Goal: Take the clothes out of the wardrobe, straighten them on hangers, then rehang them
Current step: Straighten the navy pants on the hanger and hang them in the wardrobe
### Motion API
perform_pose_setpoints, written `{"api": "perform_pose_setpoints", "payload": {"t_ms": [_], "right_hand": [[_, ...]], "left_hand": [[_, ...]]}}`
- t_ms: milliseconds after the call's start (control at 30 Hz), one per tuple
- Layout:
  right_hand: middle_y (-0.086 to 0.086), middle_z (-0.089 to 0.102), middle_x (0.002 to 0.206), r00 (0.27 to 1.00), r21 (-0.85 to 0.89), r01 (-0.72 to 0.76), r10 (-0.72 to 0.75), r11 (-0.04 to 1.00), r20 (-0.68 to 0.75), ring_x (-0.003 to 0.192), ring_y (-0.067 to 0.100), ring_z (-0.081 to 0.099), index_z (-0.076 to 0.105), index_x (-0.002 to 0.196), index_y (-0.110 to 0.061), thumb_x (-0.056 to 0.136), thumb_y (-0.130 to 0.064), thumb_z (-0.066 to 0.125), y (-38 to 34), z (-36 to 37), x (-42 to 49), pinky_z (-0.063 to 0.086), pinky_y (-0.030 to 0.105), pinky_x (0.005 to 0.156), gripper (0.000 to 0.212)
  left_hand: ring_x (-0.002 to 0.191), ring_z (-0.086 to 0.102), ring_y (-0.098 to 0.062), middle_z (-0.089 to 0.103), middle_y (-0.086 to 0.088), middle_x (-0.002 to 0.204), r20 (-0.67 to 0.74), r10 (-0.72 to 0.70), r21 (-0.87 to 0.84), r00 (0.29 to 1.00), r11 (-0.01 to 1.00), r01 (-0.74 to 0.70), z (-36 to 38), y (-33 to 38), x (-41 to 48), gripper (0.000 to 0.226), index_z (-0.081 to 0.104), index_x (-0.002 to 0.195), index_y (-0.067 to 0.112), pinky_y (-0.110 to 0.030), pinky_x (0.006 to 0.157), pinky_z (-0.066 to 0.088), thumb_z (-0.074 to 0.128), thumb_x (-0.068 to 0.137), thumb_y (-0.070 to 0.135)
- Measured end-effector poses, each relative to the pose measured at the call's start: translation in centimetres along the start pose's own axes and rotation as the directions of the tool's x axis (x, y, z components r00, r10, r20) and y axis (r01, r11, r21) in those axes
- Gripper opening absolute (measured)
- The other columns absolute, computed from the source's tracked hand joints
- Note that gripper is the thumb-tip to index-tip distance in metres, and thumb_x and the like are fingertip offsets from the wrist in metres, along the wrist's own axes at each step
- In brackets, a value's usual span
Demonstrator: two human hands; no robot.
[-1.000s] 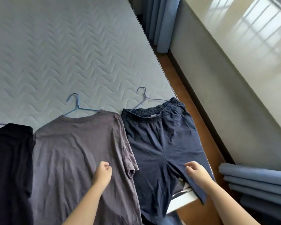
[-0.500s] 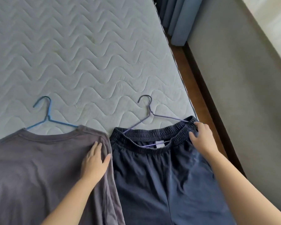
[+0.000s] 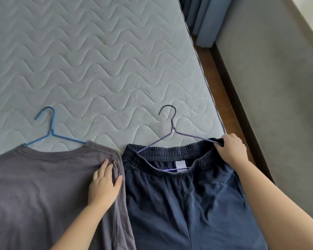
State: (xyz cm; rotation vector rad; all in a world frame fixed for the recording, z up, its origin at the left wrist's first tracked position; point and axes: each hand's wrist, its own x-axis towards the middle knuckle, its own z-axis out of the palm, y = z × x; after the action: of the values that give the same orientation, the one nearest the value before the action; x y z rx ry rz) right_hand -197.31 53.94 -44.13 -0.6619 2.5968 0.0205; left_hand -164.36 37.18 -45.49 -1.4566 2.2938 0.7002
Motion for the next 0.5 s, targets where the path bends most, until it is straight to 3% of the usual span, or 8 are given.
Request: {"api": "perform_pose_setpoints", "payload": {"t_ms": [200,267,333,500], "right_hand": [[0.002,0.048,0.073,0.986,0.326,0.032,0.024,0.945,-0.167,0.073,0.027,0.049,0.052,0.067,-0.007,0.075,-0.015,0.062,1.6,-5.2,-7.0,0.034,0.035,0.067,0.015],[-0.004,0.041,0.064,0.983,0.374,0.049,0.021,0.926,-0.181,0.067,0.025,0.046,0.041,0.055,-0.018,0.071,-0.011,0.063,2.6,-7.0,-10.0,0.031,0.033,0.064,0.028],[-0.004,0.040,0.061,0.982,0.430,0.053,0.031,0.901,-0.187,0.064,0.025,0.046,0.035,0.052,-0.024,0.067,-0.010,0.063,4.0,-8.6,-13.1,0.033,0.033,0.062,0.035],[-0.003,0.044,0.061,0.977,0.548,0.016,0.103,0.836,-0.186,0.061,0.018,0.045,0.039,0.052,-0.023,0.061,-0.014,0.061,8.2,-12.6,-20.6,0.033,0.025,0.057,0.025]], "left_hand": [[0.139,0.022,-0.026,0.016,-0.004,0.155,0.108,0.023,-0.069,0.994,0.997,-0.016,-3.9,2.0,-2.9,0.057,0.026,0.143,0.014,-0.038,0.111,0.026,0.045,0.093,0.032],[0.141,0.020,-0.023,0.016,-0.001,0.155,0.080,0.109,-0.089,0.991,0.991,-0.102,-5.4,3.4,-4.4,0.059,0.022,0.145,0.016,-0.037,0.112,0.023,0.046,0.093,0.029],[0.142,0.019,-0.020,0.017,0.000,0.155,0.058,0.197,-0.074,0.979,0.979,-0.192,-7.0,5.0,-6.0,0.060,0.019,0.145,0.017,-0.035,0.113,0.022,0.046,0.093,0.029],[0.136,0.032,-0.023,0.033,-0.005,0.149,0.079,0.319,-0.094,0.945,0.946,-0.311,-10.2,9.8,-10.7,0.053,0.027,0.142,0.014,-0.037,0.111,0.028,0.045,0.094,0.028]]}}
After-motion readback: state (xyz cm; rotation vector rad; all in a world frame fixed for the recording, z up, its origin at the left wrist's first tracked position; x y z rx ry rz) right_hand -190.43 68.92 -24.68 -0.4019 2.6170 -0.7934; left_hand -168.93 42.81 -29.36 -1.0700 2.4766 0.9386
